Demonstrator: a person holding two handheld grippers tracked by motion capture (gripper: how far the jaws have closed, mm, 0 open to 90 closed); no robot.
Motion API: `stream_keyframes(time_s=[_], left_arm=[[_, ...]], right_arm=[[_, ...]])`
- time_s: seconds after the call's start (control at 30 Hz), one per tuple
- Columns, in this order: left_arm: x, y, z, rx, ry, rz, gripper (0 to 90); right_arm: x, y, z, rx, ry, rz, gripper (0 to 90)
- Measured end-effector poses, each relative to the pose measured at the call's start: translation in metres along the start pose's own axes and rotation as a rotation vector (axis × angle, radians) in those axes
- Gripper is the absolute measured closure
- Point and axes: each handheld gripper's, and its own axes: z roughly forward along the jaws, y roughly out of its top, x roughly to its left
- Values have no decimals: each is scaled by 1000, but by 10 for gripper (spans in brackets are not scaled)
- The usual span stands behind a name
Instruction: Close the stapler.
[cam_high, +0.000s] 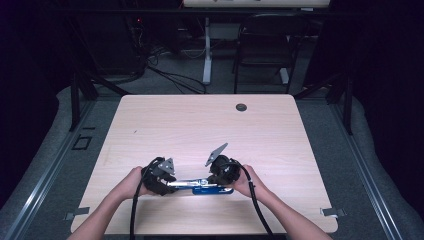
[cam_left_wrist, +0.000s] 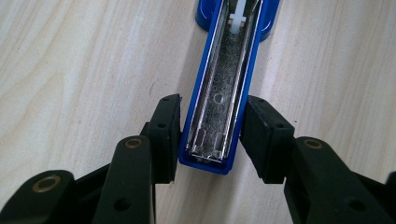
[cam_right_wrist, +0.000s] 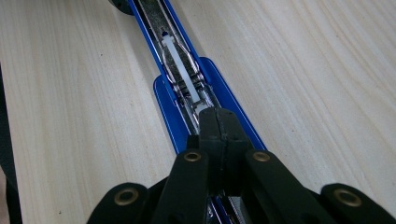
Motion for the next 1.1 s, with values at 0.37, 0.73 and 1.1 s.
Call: stream_keyframes(time_s=[0.37,0.73,1.1], left_arm=[[1,-1,-6,-24,-24,34,622],[0,0,-3,2,-29,10,561],[0,-1,3,55,-28,6,546]], right_arm=[[-1,-1,0,-3,5,12,900],[-4,-2,1,3,5,22,900],[-3,-2,0,5,2,20,900]])
